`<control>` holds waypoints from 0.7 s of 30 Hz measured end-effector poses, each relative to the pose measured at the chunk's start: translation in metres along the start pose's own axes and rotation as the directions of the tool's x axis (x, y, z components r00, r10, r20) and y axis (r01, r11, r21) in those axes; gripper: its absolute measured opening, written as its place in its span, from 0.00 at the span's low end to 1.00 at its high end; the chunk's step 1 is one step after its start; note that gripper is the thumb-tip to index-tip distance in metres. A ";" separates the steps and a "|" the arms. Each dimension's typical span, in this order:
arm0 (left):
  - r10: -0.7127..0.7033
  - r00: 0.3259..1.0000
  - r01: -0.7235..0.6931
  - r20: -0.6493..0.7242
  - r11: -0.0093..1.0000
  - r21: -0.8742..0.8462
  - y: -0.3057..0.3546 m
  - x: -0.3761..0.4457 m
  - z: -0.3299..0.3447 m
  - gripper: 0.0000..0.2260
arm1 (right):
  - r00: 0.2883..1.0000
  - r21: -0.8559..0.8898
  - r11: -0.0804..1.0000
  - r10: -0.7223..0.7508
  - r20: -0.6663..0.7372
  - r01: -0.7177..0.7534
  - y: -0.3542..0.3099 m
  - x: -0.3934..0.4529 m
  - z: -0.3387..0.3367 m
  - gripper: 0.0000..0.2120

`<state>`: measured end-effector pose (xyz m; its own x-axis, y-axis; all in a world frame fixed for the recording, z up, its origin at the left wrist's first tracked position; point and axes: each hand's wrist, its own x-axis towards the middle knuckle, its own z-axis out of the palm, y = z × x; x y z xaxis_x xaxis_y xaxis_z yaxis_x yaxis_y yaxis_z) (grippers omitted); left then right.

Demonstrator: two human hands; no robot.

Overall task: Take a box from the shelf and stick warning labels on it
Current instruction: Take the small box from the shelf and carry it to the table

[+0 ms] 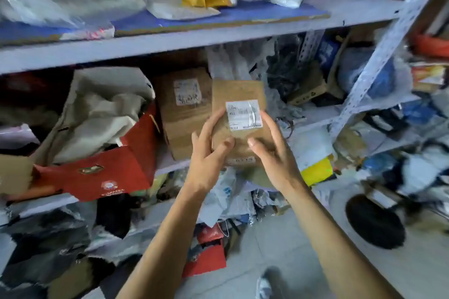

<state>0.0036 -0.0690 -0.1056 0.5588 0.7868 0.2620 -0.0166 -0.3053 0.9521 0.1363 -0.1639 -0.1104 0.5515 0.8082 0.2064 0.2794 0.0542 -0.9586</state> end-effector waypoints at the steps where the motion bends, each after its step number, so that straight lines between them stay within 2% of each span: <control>1: 0.004 0.998 -0.005 0.066 1.000 0.014 0.002 -0.010 0.009 0.28 | 0.999 -0.017 1.000 0.013 -0.033 -0.014 0.006 -0.018 -0.007 0.30; 3: 0.022 0.978 -0.025 0.206 1.000 0.013 0.001 -0.028 0.029 0.30 | 0.992 -0.046 0.998 0.044 -0.118 -0.050 0.015 -0.055 -0.026 0.33; 6: 0.057 0.914 -0.041 0.401 0.998 -0.049 0.000 -0.051 0.072 0.33 | 0.958 -0.042 0.993 0.092 -0.271 -0.108 0.021 -0.110 -0.060 0.33; 9: 0.164 0.822 -0.126 0.546 0.986 -0.107 0.008 -0.081 0.125 0.31 | 0.895 -0.076 0.988 0.089 -0.438 -0.135 0.022 -0.167 -0.104 0.33; 12: 0.185 0.734 -0.075 0.654 0.978 -0.192 0.019 -0.115 0.183 0.31 | 0.811 -0.063 0.978 0.130 -0.570 -0.201 0.025 -0.231 -0.149 0.36; 16: 0.239 0.541 -0.054 0.806 0.967 -0.251 0.038 -0.175 0.265 0.31 | 0.662 0.011 0.965 0.188 -0.726 -0.261 0.030 -0.324 -0.200 0.38; 21: 0.217 0.330 0.112 0.919 0.957 -0.266 0.062 -0.265 0.363 0.33 | 0.479 0.100 0.947 0.244 -0.844 -0.305 0.033 -0.444 -0.261 0.45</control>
<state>0.1551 -0.4909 -0.1730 0.9424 -0.2997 0.1483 -0.1742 -0.0614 0.9828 0.1058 -0.6741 -0.1826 0.9950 -0.0947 0.0307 0.0175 -0.1367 -0.9905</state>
